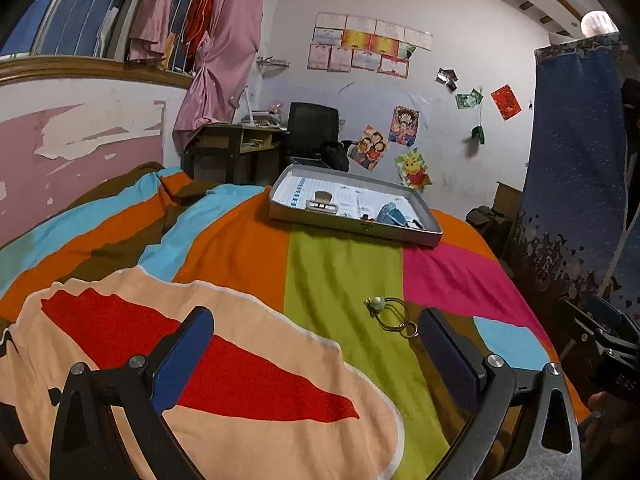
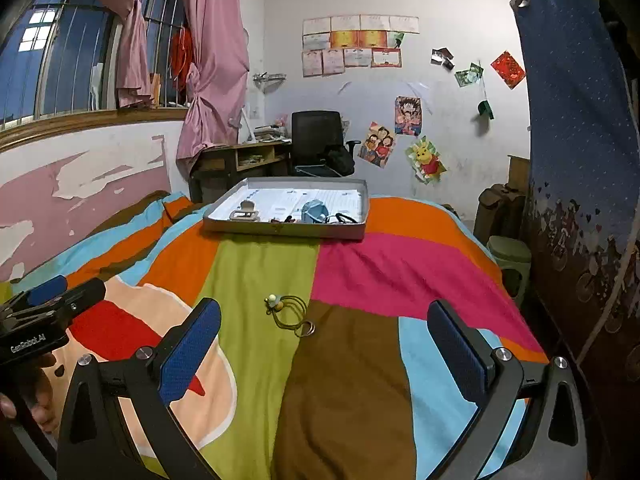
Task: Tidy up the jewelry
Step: 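Withdraw both tools from the tray back above the bedspread, then grasp the brown beaded hair tie with the left tool while the right tool grips the silver hoops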
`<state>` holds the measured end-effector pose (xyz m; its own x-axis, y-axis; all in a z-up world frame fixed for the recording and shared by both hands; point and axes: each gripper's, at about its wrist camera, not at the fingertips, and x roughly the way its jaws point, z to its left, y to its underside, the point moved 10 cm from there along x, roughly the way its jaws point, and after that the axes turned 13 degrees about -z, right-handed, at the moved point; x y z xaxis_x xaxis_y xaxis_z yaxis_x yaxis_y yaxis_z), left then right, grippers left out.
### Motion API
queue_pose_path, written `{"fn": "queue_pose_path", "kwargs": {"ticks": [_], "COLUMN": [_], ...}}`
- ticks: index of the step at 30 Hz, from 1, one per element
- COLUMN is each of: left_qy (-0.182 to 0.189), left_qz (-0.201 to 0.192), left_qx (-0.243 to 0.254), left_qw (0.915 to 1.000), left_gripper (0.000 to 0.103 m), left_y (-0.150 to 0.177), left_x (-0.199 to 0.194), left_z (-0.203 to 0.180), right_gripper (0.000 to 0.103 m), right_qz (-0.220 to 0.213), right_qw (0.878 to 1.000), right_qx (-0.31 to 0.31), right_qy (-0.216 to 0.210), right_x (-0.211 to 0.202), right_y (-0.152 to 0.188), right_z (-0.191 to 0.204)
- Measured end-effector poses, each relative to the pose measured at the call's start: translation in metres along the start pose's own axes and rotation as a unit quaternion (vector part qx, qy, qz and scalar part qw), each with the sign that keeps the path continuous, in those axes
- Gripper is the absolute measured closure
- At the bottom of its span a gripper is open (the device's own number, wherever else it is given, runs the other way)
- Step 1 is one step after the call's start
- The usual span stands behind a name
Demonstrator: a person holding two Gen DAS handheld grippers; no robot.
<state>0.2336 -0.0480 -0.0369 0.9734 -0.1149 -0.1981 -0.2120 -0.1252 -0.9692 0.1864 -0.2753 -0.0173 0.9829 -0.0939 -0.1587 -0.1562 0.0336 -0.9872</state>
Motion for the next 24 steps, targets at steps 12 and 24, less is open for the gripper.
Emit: {"fn": "queue_pose_path", "kwargs": {"ticks": [12,24], "left_qy": [0.023,0.099], "left_qz": [0.039,0.075], "left_qx": [-0.009,0.031], "left_qw": [0.9989,0.9917], "left_gripper": [0.0,0.0], "left_y": [0.005,0.023], "left_x": [0.036,0.133], "left_z": [-0.001,-0.041], "right_gripper": [0.001,0.001], "right_qz": [-0.003,0.001], "right_qw": [0.998,1.0], "right_qx": [0.06,-0.002], "right_qy": [-0.017,-0.024], "right_x": [0.025,0.11], "right_y": [-0.001,-0.013], "right_z": [-0.018,-0.043]}}
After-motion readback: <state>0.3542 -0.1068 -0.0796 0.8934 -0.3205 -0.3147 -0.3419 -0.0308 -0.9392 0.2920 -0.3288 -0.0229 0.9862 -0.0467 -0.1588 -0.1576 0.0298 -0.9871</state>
